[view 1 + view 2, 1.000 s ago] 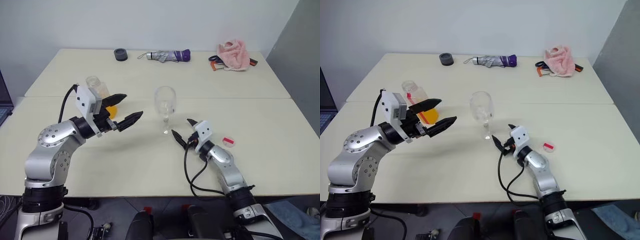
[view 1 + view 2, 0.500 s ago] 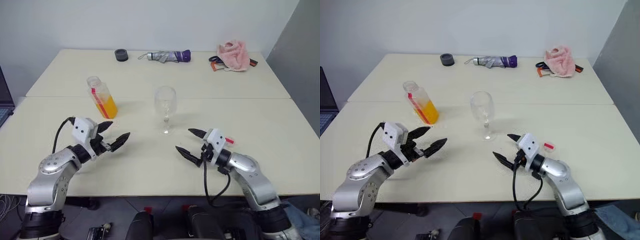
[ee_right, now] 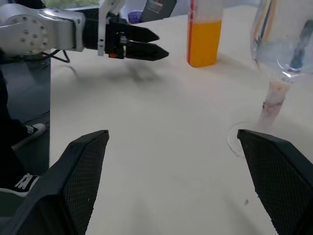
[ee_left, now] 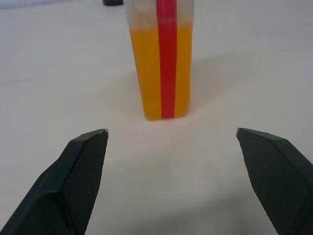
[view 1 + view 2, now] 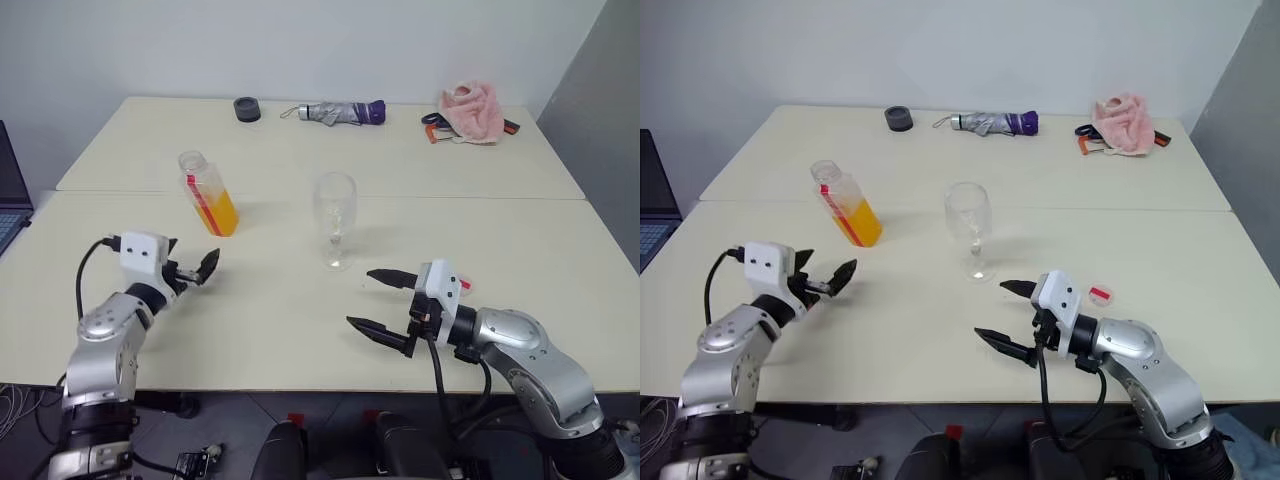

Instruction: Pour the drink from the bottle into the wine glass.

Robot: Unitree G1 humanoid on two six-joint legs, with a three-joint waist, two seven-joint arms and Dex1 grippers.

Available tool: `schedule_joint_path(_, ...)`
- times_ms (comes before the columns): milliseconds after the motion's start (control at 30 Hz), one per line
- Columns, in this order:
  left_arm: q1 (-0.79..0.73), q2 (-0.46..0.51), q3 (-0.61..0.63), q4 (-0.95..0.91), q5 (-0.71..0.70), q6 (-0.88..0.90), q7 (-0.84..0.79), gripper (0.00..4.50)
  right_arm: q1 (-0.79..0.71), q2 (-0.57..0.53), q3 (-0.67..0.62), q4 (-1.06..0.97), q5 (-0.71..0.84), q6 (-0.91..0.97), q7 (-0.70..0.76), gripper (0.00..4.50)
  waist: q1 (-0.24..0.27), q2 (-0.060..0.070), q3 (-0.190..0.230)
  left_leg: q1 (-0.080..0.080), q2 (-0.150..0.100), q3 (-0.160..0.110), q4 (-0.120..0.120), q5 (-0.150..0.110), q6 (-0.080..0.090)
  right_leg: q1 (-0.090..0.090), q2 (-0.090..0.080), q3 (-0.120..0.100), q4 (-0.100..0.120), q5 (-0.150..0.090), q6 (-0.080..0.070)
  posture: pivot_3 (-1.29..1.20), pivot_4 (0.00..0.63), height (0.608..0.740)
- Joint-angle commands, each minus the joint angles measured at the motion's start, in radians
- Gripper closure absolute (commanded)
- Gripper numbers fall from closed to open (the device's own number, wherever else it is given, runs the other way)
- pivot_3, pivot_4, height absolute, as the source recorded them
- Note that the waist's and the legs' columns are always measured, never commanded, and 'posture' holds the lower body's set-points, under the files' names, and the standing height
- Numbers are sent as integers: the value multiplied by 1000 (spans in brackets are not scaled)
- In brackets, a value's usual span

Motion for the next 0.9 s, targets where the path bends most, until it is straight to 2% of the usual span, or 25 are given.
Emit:
schedule_joint_path(33, -56, 31, 12, 42, 11, -27, -19, 0, -13, -14, -15, -45, 23, 5, 4, 16, 0, 0, 0, 0, 0, 0, 0, 0, 0, 0, 0, 0, 0, 0, 0, 0, 150, 740)
schedule_joint_path(900, -438, 26, -73, 504, 98, -195, -110, 0, -46, 16, 4, -34, -6, -30, -54, 16, 5, 0, 0, -1, -1, -1, 0, 0, 0, 0, 0, -2, 0, 0, 0, 0, 150, 740)
